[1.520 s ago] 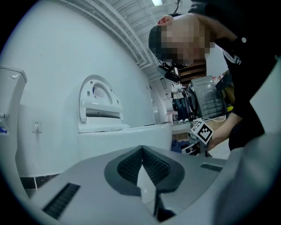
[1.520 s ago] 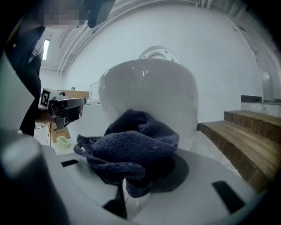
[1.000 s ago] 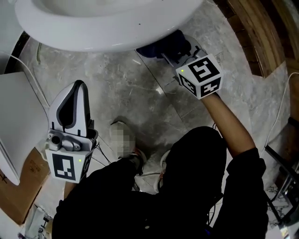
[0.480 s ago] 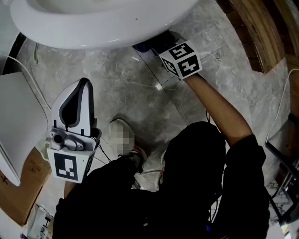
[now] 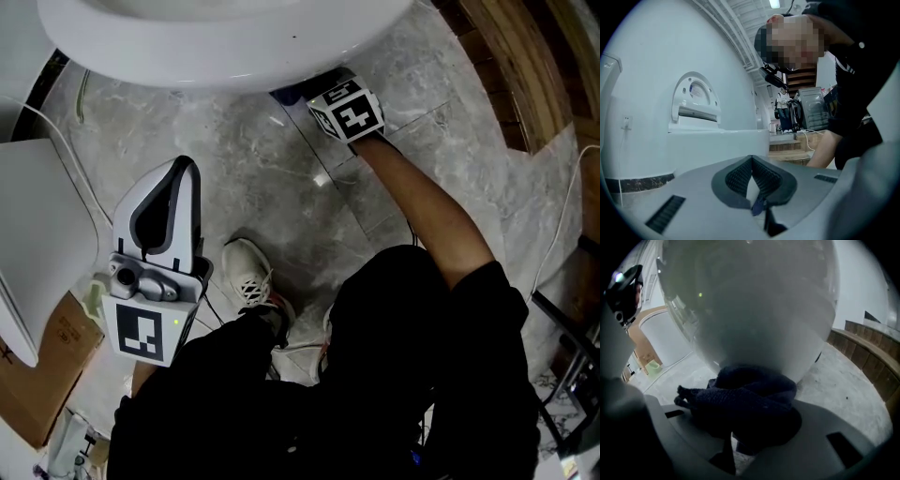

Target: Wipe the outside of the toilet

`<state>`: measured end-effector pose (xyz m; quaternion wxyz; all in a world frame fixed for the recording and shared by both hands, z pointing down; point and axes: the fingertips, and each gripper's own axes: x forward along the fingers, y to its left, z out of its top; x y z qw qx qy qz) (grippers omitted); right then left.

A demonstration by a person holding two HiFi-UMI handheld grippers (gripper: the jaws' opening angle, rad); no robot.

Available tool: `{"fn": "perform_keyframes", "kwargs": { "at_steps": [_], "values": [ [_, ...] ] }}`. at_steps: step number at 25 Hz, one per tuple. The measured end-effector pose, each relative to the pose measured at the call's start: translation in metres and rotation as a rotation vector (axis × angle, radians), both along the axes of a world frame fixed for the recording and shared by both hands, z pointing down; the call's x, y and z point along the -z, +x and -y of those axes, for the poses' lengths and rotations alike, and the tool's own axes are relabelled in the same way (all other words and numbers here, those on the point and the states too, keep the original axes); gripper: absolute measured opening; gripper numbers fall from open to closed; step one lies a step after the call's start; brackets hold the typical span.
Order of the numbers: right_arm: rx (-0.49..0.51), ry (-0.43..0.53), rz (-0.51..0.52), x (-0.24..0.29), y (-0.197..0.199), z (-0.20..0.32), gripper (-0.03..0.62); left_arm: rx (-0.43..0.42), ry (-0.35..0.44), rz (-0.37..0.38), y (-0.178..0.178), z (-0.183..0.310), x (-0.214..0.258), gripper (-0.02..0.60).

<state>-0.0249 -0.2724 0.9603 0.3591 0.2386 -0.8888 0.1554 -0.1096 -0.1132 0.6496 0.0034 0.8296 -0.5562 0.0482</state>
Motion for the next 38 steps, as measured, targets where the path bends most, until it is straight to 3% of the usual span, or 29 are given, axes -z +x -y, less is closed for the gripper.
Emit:
{"fn": "perform_keyframes", "kwargs": {
  "at_steps": [6, 10, 15, 19, 22, 27, 31, 38],
  "values": [
    [0.071, -0.028, 0.005, 0.005, 0.011, -0.012, 0.117, -0.023, -0.007, 0.016, 0.006, -0.008, 0.001, 0.011],
    [0.104, -0.059, 0.083, 0.041, 0.029, -0.031, 0.116, -0.041, 0.009, 0.015, 0.013, -0.003, 0.007, 0.011],
    [0.296, 0.047, 0.053, 0.105, 0.058, -0.048, 0.115, -0.068, 0.018, 0.009, 0.025, 0.002, 0.008, 0.011],
    [0.337, 0.087, 0.084, 0.173, 0.076, -0.045, 0.115, -0.110, 0.015, 0.015, 0.039, -0.001, 0.007, 0.011],
    [0.371, 0.169, 0.096, 0.230, 0.077, -0.036, 0.115, -0.117, 0.014, 0.006, 0.042, 0.002, 0.005, 0.011],
    [0.364, 0.270, 0.118, 0.297, 0.068, -0.020, 0.115, -0.119, 0.017, 0.004, 0.041, 0.001, 0.004, 0.011],
    [0.344, 0.276, 0.058, 0.294, 0.060, -0.010, 0.114, -0.097, 0.019, -0.002, 0.033, 0.000, 0.004, 0.011],
    [0.303, 0.281, 0.047, 0.283, 0.058, -0.003, 0.114, -0.106, 0.014, -0.016, 0.033, 0.005, 0.002, 0.011]
  ]
}}
